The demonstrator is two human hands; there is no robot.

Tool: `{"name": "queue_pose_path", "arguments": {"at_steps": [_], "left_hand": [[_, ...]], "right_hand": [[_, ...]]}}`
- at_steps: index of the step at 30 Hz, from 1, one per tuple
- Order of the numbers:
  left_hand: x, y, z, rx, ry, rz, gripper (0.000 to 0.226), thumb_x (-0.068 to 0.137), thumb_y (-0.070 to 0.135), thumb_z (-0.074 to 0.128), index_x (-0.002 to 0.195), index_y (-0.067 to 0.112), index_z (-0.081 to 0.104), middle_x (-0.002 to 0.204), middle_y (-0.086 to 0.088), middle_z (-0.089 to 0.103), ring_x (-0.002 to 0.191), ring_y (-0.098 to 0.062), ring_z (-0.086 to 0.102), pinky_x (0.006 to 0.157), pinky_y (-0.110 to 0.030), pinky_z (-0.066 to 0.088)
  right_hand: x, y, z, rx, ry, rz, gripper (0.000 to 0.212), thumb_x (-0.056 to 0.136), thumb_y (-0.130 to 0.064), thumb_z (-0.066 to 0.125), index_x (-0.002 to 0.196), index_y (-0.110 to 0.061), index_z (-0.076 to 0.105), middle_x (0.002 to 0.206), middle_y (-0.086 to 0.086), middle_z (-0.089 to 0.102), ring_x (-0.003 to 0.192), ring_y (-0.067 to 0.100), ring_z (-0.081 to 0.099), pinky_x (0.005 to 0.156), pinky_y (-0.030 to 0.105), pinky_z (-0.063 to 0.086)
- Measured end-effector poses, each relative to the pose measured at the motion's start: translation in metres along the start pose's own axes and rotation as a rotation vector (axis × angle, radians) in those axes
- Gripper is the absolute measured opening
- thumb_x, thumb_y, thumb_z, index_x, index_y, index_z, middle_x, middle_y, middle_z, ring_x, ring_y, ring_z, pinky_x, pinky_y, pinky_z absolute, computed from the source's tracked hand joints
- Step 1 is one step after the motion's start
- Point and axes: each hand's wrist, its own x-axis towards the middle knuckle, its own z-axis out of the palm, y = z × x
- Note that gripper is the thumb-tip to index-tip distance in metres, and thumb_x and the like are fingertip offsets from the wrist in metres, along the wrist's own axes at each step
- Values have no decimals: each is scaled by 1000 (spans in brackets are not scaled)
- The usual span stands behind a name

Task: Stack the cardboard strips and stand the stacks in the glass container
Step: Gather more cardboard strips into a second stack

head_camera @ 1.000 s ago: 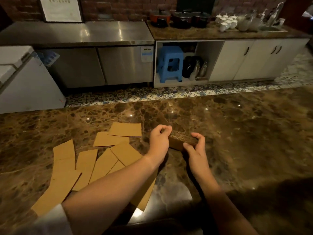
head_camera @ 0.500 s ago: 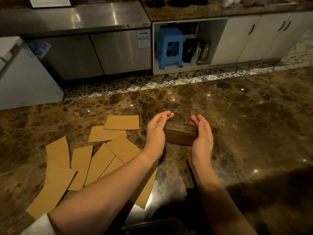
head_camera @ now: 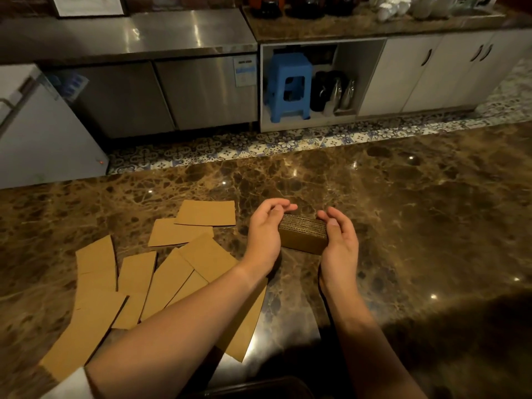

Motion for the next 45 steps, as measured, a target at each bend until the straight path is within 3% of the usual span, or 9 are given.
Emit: {"name": "queue_pose_path", "arguments": {"at_steps": [5, 8, 16, 20, 23, 31, 35, 38, 45], "left_hand": [[0, 1, -1, 16, -19, -5, 28, 105, 8, 40, 96, 14, 66, 104, -10, 73, 94, -20, 66, 88, -39, 52], [-2, 4, -2, 24, -19, -10, 27, 105, 9, 40, 96, 14, 65, 107, -14, 71, 96, -25, 64, 90, -42, 50], [-10, 22, -8, 85, -106, -36, 21, 107, 24, 43, 118, 13, 57, 118, -19, 68, 105, -33, 64, 94, -49, 50], [-25, 49, -31, -27, -127, 1, 58, 86, 52, 67, 135, 26, 47, 113, -3, 73, 103, -12, 70, 84, -25, 56], [-43, 75, -49, -20, -213, 64, 77, 71, 43, 85, 136, 32, 48, 120, -2, 70, 109, -13, 68, 91, -30, 55], [-125, 160, -68, -17, -215, 426, 47, 70, 33, 85, 113, 37, 66, 109, 3, 73, 106, -18, 68, 84, -28, 56], [-166, 197, -75, 84, -196, 557, 31, 72, 35, 79, 100, 40, 69, 97, 7, 75, 94, -14, 71, 73, -23, 56], [-189, 210, -76, 151, -193, 690, 27, 73, 29, 77, 98, 36, 69, 92, 5, 73, 86, -10, 70, 70, -18, 53], [-223, 219, -79, 238, -219, 874, 39, 70, 22, 76, 100, 45, 66, 93, 6, 68, 84, -11, 68, 71, -17, 52]], "right_hand": [[-4, -4, -7, -210, -106, -66, 17, 101, -40, 50, 98, -36, 66, 98, -16, 71, 89, -2, 66, 72, 14, 51], [-4, -10, -22, -359, -356, 32, 60, 67, -75, 73, 114, -43, 52, 115, -13, 64, 100, 1, 66, 79, 22, 55], [11, -35, -29, -890, -434, -197, 43, 68, -36, 90, 100, -36, 61, 91, -15, 69, 83, -2, 66, 74, 20, 53], [-1, -59, -22, -591, -360, -141, 40, 65, -29, 93, 94, -35, 66, 85, -15, 75, 79, -5, 69, 62, 10, 51], [-23, -86, -8, -325, -370, -137, 39, 68, -18, 92, 98, -28, 69, 89, -19, 76, 78, 0, 72, 60, 13, 54], [-115, -134, 40, 217, -549, 94, 50, 63, -23, 90, 109, -19, 72, 106, 11, 77, 102, 34, 73, 81, 45, 62], [-155, -137, 52, 376, -715, 120, 54, 77, -22, 80, 128, -18, 63, 129, 28, 63, 123, 52, 56, 104, 69, 40], [-176, -142, 61, 571, -738, 96, 74, 62, -25, 93, 129, -12, 64, 128, 25, 64, 124, 44, 56, 109, 59, 35], [-200, -157, 58, 627, -885, -35, 45, 77, -18, 84, 119, -13, 70, 112, 4, 74, 110, 21, 68, 92, 32, 53]]}}
